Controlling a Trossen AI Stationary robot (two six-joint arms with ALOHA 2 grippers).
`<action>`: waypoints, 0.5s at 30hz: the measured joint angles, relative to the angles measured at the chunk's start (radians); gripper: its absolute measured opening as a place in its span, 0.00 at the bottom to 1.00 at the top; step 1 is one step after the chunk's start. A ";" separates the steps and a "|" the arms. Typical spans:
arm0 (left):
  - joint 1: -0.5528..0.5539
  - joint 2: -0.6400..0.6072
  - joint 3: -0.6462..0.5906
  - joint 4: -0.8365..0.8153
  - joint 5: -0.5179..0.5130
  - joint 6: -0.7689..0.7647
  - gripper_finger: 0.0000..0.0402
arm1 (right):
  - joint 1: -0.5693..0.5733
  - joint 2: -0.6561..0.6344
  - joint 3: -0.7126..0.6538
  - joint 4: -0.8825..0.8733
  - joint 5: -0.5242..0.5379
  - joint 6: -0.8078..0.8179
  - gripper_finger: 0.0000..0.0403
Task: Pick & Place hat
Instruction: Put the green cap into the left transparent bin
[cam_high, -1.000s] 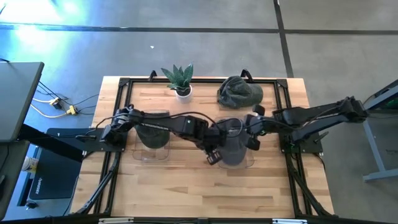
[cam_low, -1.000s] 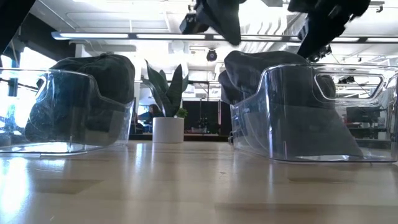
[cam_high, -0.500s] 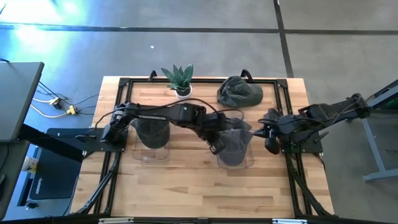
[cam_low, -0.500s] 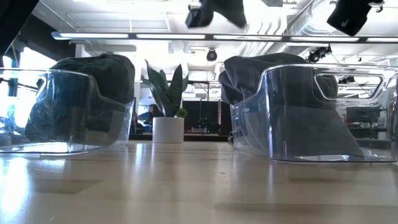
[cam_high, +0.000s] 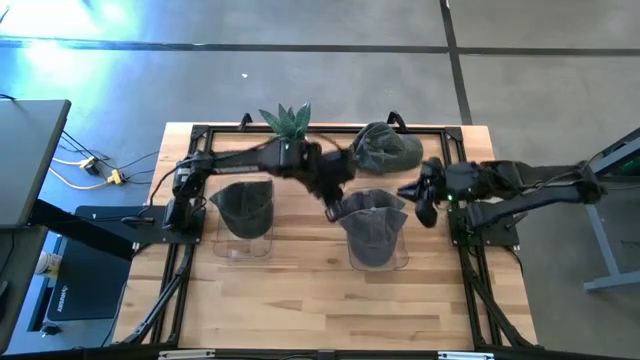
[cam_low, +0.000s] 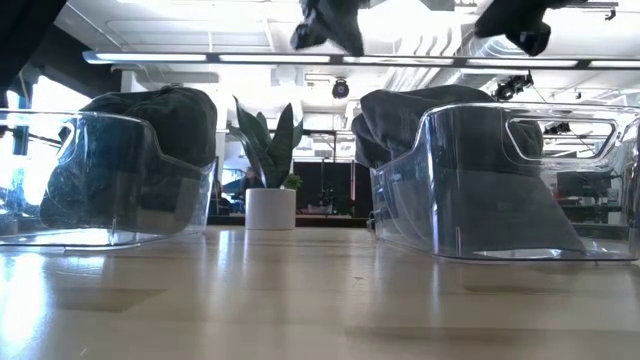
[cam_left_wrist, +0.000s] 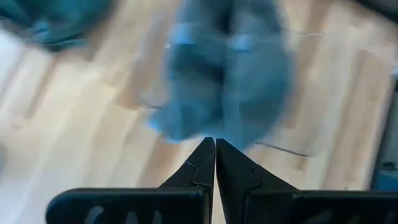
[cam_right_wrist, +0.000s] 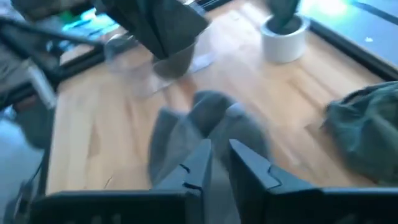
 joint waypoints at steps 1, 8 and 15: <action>0.024 0.000 -0.002 -0.005 0.001 0.016 0.02 | -0.035 0.000 0.000 0.008 -0.017 -0.008 0.15; 0.192 -0.021 0.001 0.104 0.109 0.143 0.02 | -0.274 0.030 0.001 0.079 -0.141 -0.046 0.29; 0.346 0.011 0.002 0.244 0.205 0.171 0.02 | -0.455 0.079 0.001 0.109 -0.199 -0.011 0.40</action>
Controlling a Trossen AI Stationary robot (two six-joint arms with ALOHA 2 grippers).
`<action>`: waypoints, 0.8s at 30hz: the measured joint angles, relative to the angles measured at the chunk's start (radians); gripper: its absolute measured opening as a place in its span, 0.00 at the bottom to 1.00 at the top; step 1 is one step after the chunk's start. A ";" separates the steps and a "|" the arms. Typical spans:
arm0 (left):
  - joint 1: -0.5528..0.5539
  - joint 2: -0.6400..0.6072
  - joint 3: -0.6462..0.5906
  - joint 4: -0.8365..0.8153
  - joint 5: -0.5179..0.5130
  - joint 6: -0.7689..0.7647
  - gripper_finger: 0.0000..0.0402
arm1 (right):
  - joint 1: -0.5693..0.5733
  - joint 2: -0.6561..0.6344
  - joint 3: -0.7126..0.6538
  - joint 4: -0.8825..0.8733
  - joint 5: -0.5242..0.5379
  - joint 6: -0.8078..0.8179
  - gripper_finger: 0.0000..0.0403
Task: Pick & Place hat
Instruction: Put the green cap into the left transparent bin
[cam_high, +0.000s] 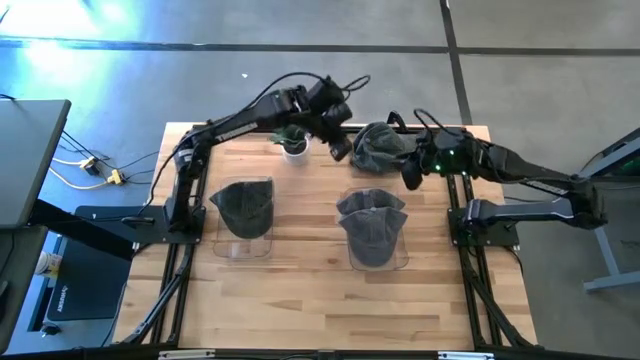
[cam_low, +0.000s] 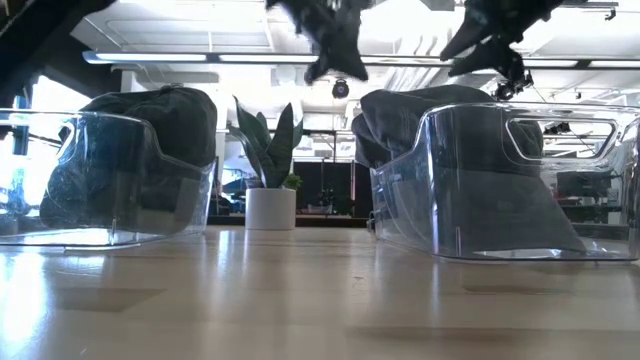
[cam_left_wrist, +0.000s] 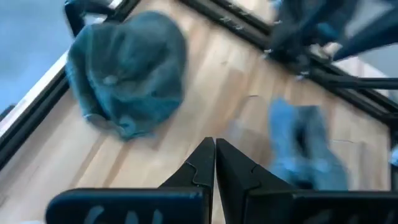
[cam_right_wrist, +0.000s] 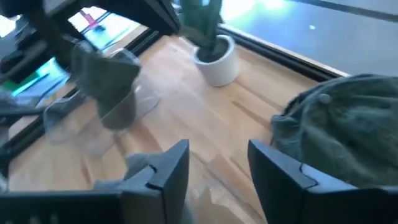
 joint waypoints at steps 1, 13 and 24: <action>0.018 0.011 -0.004 0.006 0.019 -0.001 0.02 | -0.020 0.007 0.000 0.003 -0.010 0.017 0.42; 0.122 0.142 -0.007 0.163 0.144 -0.035 0.02 | -0.177 0.069 0.000 0.006 -0.114 0.084 0.59; 0.136 0.206 -0.007 0.277 0.091 -0.250 0.27 | -0.323 0.093 0.000 0.027 -0.270 -0.086 0.61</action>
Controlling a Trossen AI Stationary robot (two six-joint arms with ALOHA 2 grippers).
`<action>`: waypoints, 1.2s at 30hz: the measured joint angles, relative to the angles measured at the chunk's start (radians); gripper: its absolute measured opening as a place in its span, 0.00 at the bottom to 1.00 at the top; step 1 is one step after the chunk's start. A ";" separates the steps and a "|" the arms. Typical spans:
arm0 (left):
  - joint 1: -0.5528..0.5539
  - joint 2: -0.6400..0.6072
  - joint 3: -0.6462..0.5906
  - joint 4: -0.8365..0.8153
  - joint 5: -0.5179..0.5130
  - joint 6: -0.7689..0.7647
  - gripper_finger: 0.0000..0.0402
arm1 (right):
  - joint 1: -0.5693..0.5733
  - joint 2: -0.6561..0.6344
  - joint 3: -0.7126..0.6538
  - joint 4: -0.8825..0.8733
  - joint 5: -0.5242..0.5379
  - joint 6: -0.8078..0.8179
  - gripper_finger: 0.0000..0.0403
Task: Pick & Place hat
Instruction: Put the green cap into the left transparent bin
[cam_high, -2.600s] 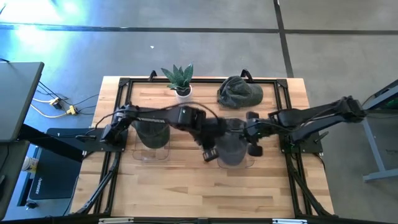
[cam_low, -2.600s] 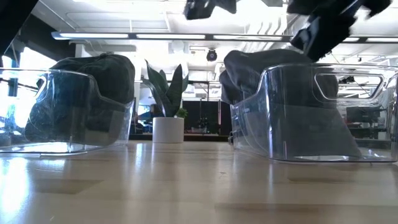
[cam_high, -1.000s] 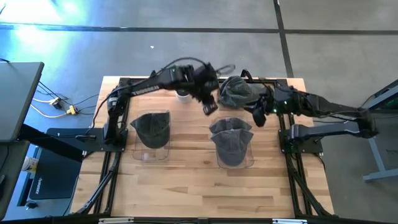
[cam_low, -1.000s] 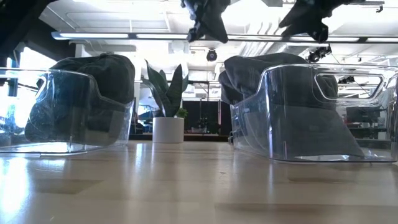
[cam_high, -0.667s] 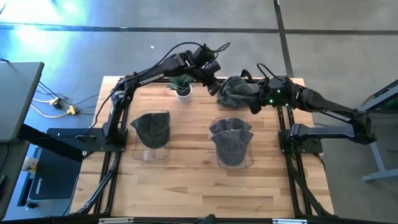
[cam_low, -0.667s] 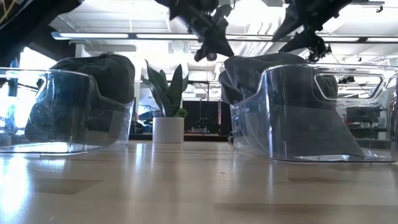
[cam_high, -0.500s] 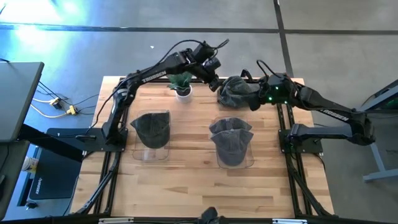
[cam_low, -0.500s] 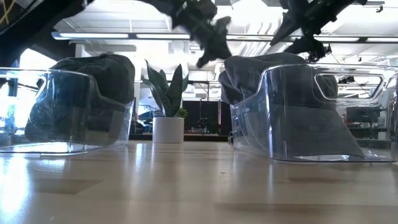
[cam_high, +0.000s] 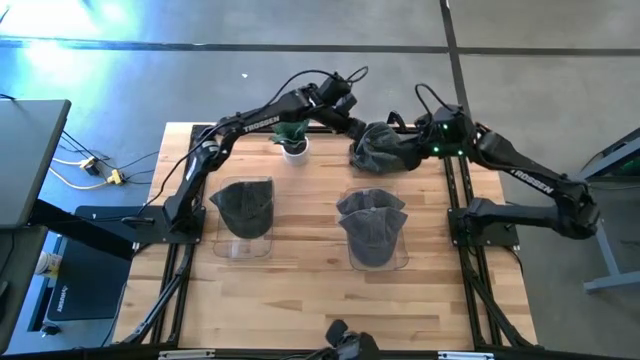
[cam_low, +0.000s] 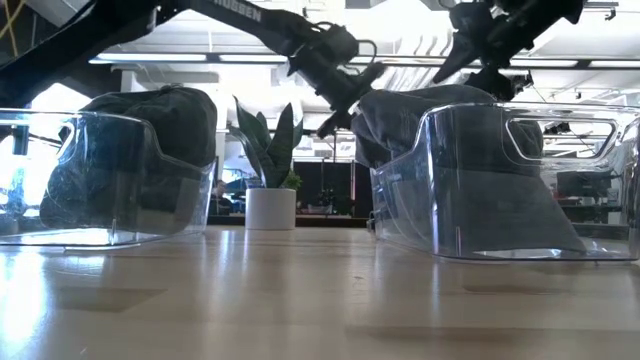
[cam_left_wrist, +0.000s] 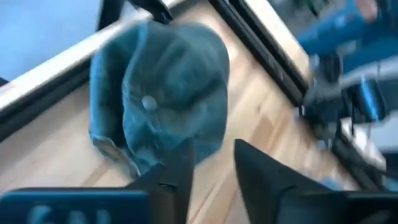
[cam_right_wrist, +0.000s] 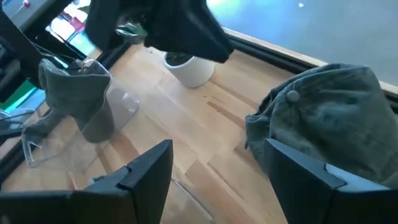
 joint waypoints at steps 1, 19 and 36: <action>0.000 0.006 0.001 0.014 -0.032 -0.030 0.32 | -0.009 0.003 0.000 0.001 -0.014 -0.014 0.61; 0.005 0.176 0.005 0.189 -0.078 -0.513 0.58 | -0.031 0.012 0.000 -0.022 -0.079 -0.196 0.61; -0.011 0.245 0.006 0.338 -0.156 -0.650 0.56 | -0.031 0.012 0.000 -0.031 -0.075 -0.188 0.61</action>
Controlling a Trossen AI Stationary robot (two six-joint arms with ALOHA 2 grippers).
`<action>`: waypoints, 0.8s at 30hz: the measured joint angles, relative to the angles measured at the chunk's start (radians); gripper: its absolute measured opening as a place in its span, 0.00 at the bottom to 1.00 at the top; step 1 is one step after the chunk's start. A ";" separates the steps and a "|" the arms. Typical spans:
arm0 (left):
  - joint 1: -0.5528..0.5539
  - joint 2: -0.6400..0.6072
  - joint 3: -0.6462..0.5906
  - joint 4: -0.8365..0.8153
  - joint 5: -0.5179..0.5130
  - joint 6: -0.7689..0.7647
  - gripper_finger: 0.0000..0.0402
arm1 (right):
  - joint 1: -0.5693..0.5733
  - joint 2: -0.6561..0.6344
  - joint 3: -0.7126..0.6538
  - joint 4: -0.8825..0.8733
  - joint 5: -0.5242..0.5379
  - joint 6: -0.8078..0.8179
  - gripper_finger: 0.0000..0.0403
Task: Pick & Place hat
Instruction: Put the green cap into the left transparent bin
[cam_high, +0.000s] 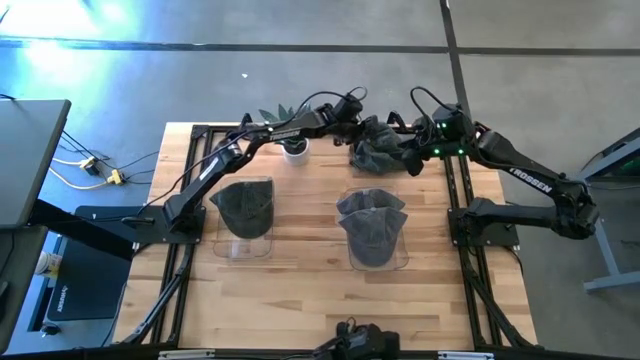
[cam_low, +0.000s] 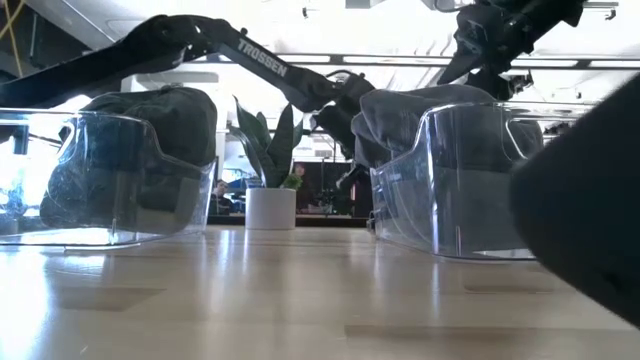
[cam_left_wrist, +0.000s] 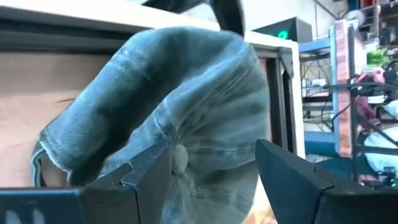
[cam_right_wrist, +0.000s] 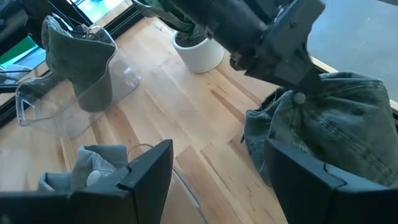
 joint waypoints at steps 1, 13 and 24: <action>0.000 0.003 0.000 0.001 0.002 0.001 0.55 | 0.000 0.000 0.000 0.000 0.000 0.002 0.61; -0.041 0.002 0.026 -0.030 0.062 0.224 0.39 | -0.001 -0.008 0.000 -0.014 0.003 0.001 0.61; -0.032 0.000 0.179 -0.243 0.015 0.372 0.38 | -0.060 -0.095 0.000 -0.040 0.012 -0.009 0.61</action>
